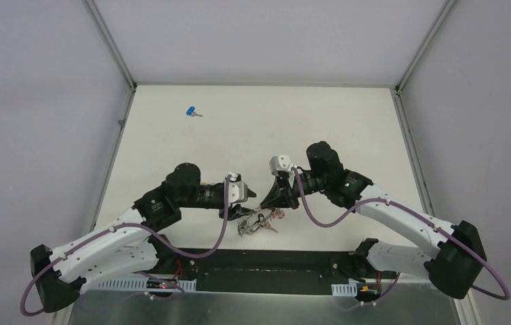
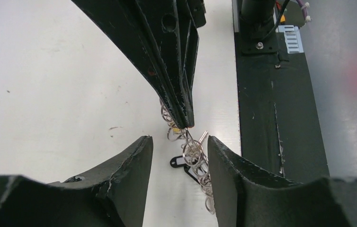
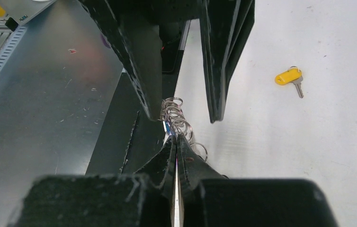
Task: Put the keys on the keyring
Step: Adjust the keyring.
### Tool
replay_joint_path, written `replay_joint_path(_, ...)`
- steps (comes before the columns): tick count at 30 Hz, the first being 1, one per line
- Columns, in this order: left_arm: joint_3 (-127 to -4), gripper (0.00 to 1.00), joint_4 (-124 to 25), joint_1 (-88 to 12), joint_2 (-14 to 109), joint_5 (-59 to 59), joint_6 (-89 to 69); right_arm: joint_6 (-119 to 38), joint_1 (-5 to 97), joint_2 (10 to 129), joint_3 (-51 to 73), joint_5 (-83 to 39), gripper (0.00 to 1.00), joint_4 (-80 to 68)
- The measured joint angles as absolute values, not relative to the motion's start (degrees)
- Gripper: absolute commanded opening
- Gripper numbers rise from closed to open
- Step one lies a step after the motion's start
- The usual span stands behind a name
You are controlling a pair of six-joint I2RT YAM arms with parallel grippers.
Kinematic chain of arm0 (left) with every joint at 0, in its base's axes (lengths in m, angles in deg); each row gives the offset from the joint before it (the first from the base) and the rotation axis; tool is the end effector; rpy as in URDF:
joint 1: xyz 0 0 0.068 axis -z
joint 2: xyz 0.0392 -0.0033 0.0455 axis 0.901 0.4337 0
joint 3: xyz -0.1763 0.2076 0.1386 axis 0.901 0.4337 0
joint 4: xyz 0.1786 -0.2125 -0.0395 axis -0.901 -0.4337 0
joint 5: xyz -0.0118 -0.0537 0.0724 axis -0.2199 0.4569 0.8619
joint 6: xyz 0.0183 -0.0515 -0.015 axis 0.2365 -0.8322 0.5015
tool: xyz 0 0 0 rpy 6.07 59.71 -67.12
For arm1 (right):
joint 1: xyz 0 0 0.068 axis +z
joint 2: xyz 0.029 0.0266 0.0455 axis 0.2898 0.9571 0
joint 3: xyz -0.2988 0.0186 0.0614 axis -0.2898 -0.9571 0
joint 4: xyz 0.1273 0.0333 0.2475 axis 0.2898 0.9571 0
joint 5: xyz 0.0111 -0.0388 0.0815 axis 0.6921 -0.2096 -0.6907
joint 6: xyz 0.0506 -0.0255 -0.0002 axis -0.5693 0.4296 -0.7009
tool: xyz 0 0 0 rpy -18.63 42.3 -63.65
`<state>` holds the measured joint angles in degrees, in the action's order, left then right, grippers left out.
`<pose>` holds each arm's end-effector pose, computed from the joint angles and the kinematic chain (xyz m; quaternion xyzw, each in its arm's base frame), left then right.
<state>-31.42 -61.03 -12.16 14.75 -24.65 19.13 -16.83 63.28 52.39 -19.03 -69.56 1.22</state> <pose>0.0893 -0.1503 0.3282 0.5762 0.5182 -0.3895 0.4978 0.1472 0.2019 0.3115 -0.6038 0.5116 0.5001 0.3516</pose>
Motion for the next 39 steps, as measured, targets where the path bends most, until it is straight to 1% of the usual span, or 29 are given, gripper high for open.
replay_joint_path(5,-31.6,0.34,-61.6,-12.2,18.9,-25.1,17.6,-16.8,63.3,52.4,-19.0,-69.1,0.0,1.3)
replay_joint_path(10,-31.6,0.28,-61.9,-12.2,20.1,-25.1,16.7,-16.8,63.3,52.4,-19.0,-68.9,0.0,1.3)
replay_joint_path(18,-32.2,0.27,-61.9,-12.2,21.5,-25.1,15.6,-16.9,63.3,52.4,-19.0,-68.7,0.0,1.3)
replay_joint_path(20,-32.4,0.26,-61.8,-12.2,21.8,-25.1,15.5,-16.8,63.3,52.4,-19.0,-68.7,0.0,1.3)
replay_joint_path(24,-32.6,0.14,-61.8,-12.2,22.7,-25.7,15.5,-16.9,63.3,52.4,-19.0,-68.6,0.0,1.3)
replay_joint_path(28,-32.9,0.0,-61.6,-12.2,23.3,-26.1,15.4,-16.9,63.3,52.4,-18.8,-68.6,0.0,1.4)
replay_joint_path(31,-33.0,0.0,-61.6,-12.2,23.3,-26.1,15.4,-16.9,63.3,52.4,-18.7,-68.4,0.0,1.5)
replay_joint_path(32,-33.0,0.0,-61.6,-12.2,23.3,-26.1,15.3,-16.9,63.3,52.4,-18.7,-68.3,0.04,1.5)
replay_joint_path(36,-32.9,0.0,-61.4,-12.2,23.2,-25.5,13.5,-17.3,63.3,52.4,-18.7,-67.4,0.36,1.5)
replay_joint_path(37,-32.7,0.0,-61.1,-12.2,22.9,-25.0,12.7,-17.4,63.3,52.4,-18.7,-67.1,0.41,1.4)
replay_joint_path(39,-31.5,0.0,-59.4,-12.2,21.7,-24.2,11.2,-17.6,63.3,52.0,-18.6,-66.3,0.49,1.4)
